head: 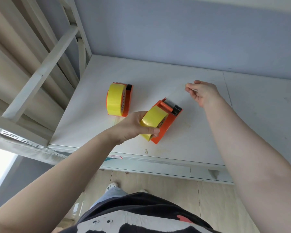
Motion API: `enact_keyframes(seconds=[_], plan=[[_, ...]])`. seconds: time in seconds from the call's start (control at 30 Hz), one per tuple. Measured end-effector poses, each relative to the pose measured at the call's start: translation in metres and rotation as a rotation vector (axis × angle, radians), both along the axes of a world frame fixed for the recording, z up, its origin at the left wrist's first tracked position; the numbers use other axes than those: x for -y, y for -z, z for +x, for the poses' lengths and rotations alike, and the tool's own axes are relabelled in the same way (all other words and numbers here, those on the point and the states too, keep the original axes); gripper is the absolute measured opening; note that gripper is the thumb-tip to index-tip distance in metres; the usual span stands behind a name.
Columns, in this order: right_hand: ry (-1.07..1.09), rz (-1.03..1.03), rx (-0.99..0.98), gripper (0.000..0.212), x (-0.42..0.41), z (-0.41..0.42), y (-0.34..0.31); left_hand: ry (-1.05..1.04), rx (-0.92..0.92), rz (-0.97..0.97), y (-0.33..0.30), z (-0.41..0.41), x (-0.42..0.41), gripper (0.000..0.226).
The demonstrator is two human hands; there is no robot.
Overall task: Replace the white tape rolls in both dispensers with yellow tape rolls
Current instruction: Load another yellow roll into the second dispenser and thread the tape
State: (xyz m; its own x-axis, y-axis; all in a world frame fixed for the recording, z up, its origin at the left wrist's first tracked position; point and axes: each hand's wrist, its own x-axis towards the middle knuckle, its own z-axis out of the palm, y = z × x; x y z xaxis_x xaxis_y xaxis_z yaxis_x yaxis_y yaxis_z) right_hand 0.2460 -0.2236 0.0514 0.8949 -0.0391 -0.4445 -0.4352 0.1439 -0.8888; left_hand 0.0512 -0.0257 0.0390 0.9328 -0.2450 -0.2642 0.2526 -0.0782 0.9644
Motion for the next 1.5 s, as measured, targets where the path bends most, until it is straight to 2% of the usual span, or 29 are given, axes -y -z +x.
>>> enact_keyframes(seconds=[0.13, 0.3, 0.4, 0.5, 0.63, 0.73, 0.83, 0.97, 1.07, 1.27, 1.37, 1.43, 1.5], plan=[[-0.009, 0.004, -0.004, 0.024, 0.004, 0.003, 0.005, -0.012, 0.026, -0.047, -0.008, 0.0, -0.003, 0.032], [0.158, 0.095, -0.026, 0.027, 0.025, 0.019, 0.008, 0.017, 0.029, -0.072, -0.013, -0.007, -0.022, 0.036], [0.183, 0.067, -0.008, 0.026, 0.042, 0.028, 0.007, 0.033, 0.042, -0.102, -0.011, -0.014, -0.034, 0.038], [0.17, 0.039, -0.016, 0.027, 0.048, 0.031, 0.015, 0.021, 0.047, -0.166, -0.014, -0.013, -0.039, 0.058], [0.265, 0.1, -0.058, 0.03, 0.072, 0.031, 0.025, -0.047, 0.056, -0.26, -0.022, -0.011, -0.053, 0.034], [0.214, 0.047, -0.071, 0.029, 0.081, 0.017, 0.031, -0.071, 0.086, -0.304, -0.027, -0.011, -0.058, 0.04], [0.152, 0.042, -0.088, 0.026, 0.071, -0.01, 0.048, -0.157, 0.123, -0.373, -0.033, 0.0, -0.051, 0.033], [0.12, 0.192, -0.116, 0.023, 0.047, -0.051, 0.065, -0.233, 0.168, -0.439, -0.047, 0.019, -0.044, 0.041], [0.083, 0.32, -0.12, 0.016, 0.025, -0.077, 0.068, -0.305, 0.182, -0.552, -0.062, 0.033, -0.034, 0.032], [-0.024, 0.521, -0.16, 0.013, -0.026, -0.126, 0.06, -0.518, 0.175, -0.551, -0.07, 0.066, -0.015, 0.025], [-0.141, 0.387, -0.157, 0.004, -0.042, -0.144, 0.051, -0.576, 0.149, -0.512, -0.062, 0.075, -0.005, 0.018], [-0.183, 0.245, -0.167, 0.007, -0.048, -0.149, 0.047, -0.58, 0.138, -0.489, -0.053, 0.078, 0.001, 0.017], [-0.183, 0.2, -0.171, 0.008, -0.051, -0.151, 0.042, -0.585, 0.131, -0.461, -0.04, 0.081, 0.006, 0.016]])
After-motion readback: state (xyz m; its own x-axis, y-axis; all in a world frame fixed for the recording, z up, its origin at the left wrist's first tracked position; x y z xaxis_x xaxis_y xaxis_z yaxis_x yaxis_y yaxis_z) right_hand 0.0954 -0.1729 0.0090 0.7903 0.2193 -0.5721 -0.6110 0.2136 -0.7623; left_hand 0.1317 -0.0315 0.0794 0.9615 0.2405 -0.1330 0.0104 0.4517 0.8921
